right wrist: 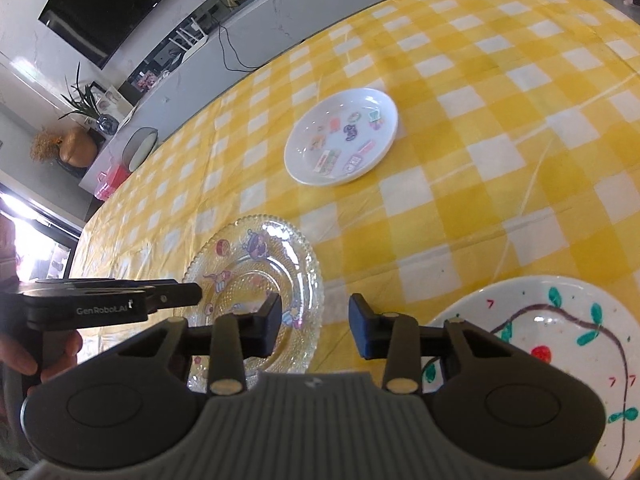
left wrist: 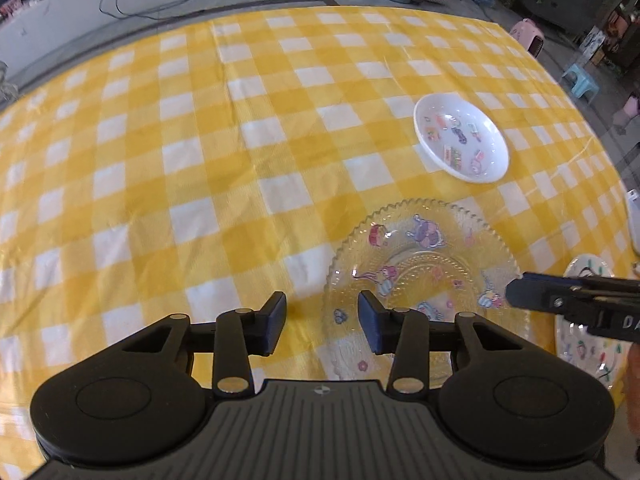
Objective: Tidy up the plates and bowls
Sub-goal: 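Move both open grippers to the clear glass plate rim, then close both grippers on the clear glass plate rim, then lift the glass plate with both grippers and carry it over the 'Fruity' plate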
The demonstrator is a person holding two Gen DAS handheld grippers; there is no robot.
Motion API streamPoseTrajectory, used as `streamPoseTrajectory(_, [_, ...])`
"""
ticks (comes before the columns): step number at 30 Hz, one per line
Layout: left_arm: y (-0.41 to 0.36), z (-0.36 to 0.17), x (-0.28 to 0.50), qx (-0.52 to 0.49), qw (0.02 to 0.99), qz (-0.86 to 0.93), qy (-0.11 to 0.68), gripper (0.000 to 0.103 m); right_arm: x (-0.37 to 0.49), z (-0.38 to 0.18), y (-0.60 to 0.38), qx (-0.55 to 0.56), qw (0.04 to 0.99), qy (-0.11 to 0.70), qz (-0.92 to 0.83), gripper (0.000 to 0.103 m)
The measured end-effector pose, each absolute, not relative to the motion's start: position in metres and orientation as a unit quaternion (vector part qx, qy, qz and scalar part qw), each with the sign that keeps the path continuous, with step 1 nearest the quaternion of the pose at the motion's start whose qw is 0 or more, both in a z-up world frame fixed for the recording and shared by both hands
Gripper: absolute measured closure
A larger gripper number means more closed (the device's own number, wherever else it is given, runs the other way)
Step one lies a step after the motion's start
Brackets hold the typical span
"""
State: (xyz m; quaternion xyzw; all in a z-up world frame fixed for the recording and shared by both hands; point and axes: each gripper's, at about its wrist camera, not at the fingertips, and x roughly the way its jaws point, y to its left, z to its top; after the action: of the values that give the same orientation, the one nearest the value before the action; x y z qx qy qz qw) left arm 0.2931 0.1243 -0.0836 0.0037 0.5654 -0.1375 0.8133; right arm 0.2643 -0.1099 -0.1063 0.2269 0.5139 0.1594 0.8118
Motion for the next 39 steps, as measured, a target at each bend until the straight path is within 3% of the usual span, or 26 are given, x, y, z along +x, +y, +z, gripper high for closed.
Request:
streamPoseTrajectory(2, [0.125, -0.084, 0.293, 0.000, 0.811, -0.143, 0.567, 0.056, 0.264, -0.108, -0.107, 0.229, 0.806, 0.519, 0.166, 0.079])
streamPoseTrajectory(6, [0.124, -0.082, 0.294, -0.010, 0.804, -0.160, 0.573, 0.078, 0.264, -0.111, -0.103, 0.223, 0.806, 0.521, 0.170, 0.088])
streamPoseTrajectory(9, [0.124, -0.082, 0.294, -0.014, 0.804, -0.158, 0.573, 0.079, 0.264, -0.112, -0.106, 0.220, 0.808, 0.520, 0.166, 0.096])
streamPoseTrajectory(21, [0.124, -0.083, 0.306, -0.059, 0.812, -0.139, 0.563, 0.085, 0.274, -0.117, -0.119, 0.244, 0.824, 0.490, 0.148, 0.097])
streamPoseTrajectory(23, [0.126, -0.084, 0.308, -0.065, 0.808, -0.142, 0.568, 0.085, 0.276, -0.117, -0.120, 0.248, 0.822, 0.491, 0.149, 0.092])
streamPoseTrajectory(25, [0.128, -0.085, 0.308, -0.065, 0.805, -0.142, 0.573, 0.074, 0.275, -0.116, -0.121, 0.255, 0.818, 0.493, 0.152, 0.088])
streamPoseTrajectory(26, [0.129, -0.085, 0.308, -0.064, 0.804, -0.144, 0.574, 0.073, 0.275, -0.115, -0.121, 0.254, 0.818, 0.494, 0.151, 0.080])
streamPoseTrajectory(33, [0.133, -0.085, 0.307, -0.072, 0.800, -0.162, 0.573, 0.063, 0.273, -0.115, -0.120, 0.254, 0.813, 0.501, 0.154, 0.079])
streamPoseTrajectory(36, [0.129, -0.084, 0.308, -0.062, 0.801, -0.165, 0.573, 0.065, 0.272, -0.115, -0.115, 0.243, 0.816, 0.501, 0.157, 0.085])
streamPoseTrajectory(37, [0.127, -0.084, 0.308, -0.056, 0.802, -0.166, 0.571, 0.074, 0.272, -0.115, -0.114, 0.237, 0.818, 0.500, 0.155, 0.088])
streamPoseTrajectory(39, [0.121, -0.084, 0.308, -0.039, 0.806, -0.161, 0.568, 0.079, 0.271, -0.116, -0.114, 0.233, 0.821, 0.500, 0.151, 0.095])
